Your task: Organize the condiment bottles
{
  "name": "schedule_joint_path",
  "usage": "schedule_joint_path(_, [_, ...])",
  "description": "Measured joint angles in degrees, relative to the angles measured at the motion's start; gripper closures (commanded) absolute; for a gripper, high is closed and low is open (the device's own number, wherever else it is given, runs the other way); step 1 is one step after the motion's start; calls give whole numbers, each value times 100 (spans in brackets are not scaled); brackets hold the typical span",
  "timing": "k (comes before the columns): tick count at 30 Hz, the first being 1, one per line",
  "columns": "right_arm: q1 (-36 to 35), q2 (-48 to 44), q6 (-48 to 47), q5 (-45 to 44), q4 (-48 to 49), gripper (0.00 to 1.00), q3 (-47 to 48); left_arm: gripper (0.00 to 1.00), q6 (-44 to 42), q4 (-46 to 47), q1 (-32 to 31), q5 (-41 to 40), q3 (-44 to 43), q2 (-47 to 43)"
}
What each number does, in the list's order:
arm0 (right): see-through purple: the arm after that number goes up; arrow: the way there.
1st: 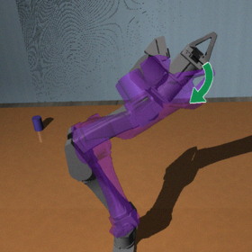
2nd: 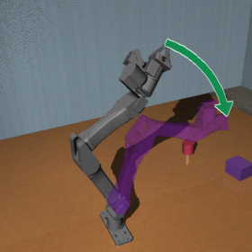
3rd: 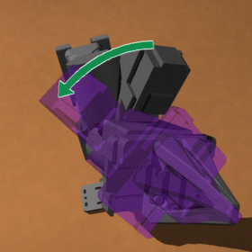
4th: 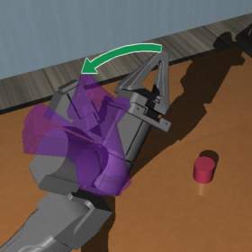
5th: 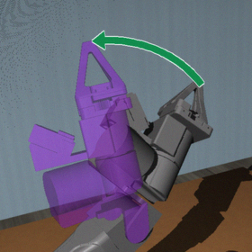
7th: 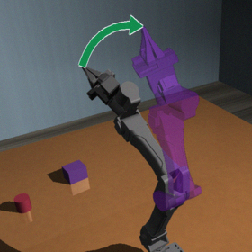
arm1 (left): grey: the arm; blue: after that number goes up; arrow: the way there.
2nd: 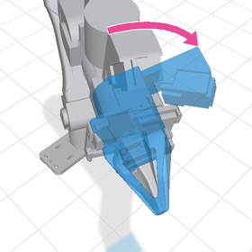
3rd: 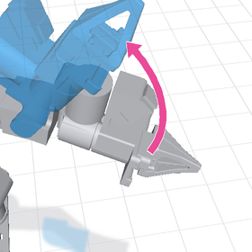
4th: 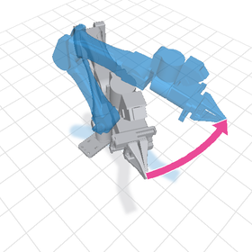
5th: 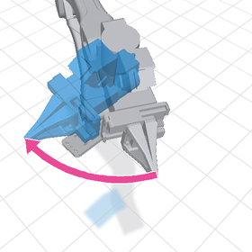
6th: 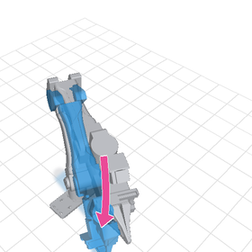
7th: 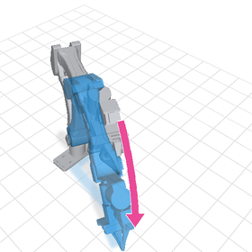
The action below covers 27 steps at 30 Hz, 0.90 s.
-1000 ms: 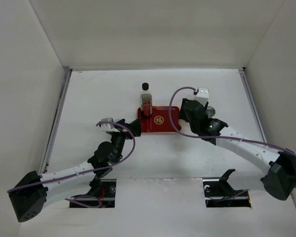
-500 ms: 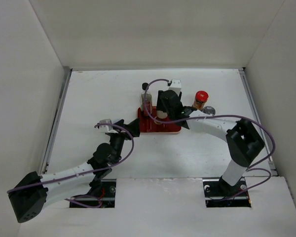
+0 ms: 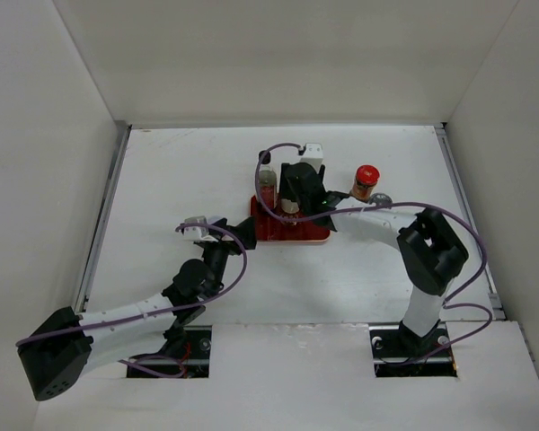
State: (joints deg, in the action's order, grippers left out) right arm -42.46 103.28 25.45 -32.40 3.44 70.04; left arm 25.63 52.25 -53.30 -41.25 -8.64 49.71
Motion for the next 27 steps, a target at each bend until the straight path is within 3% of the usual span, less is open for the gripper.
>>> schedule_joint_path(5, [0,2,-15,-83,173,17,9,10,9,13,2,0,0,31])
schedule_joint_path(12, [0,-621,-17,-258,131,19,-332,10,13,33,2,0,0,44])
schedule_joint_path(14, [2,-1134,-15,-376,111,34,-671,10,13,42,2,2,0,66])
schedule_joint_path(16, [37,-1808,-26,-529,87,62,-1128,10,13,59,-2,9,0,116])
schedule_joint_path(17, [72,-2155,-31,-623,59,71,-1357,10,15,68,-9,20,0,153])
schedule_joint_path(18, [144,-2557,-4,-741,2,72,-1611,10,15,76,-13,48,0,197])
schedule_joint_path(20, [391,-3268,15,-1025,-201,64,-1982,10,15,114,-28,136,0,308])
schedule_joint_path(23, [949,-3995,50,-1349,-581,21,-2273,10,15,192,-87,310,0,439])
schedule_joint_path(27, [1425,-4146,52,-1497,-1062,4,-2402,10,15,369,-140,474,0,634])
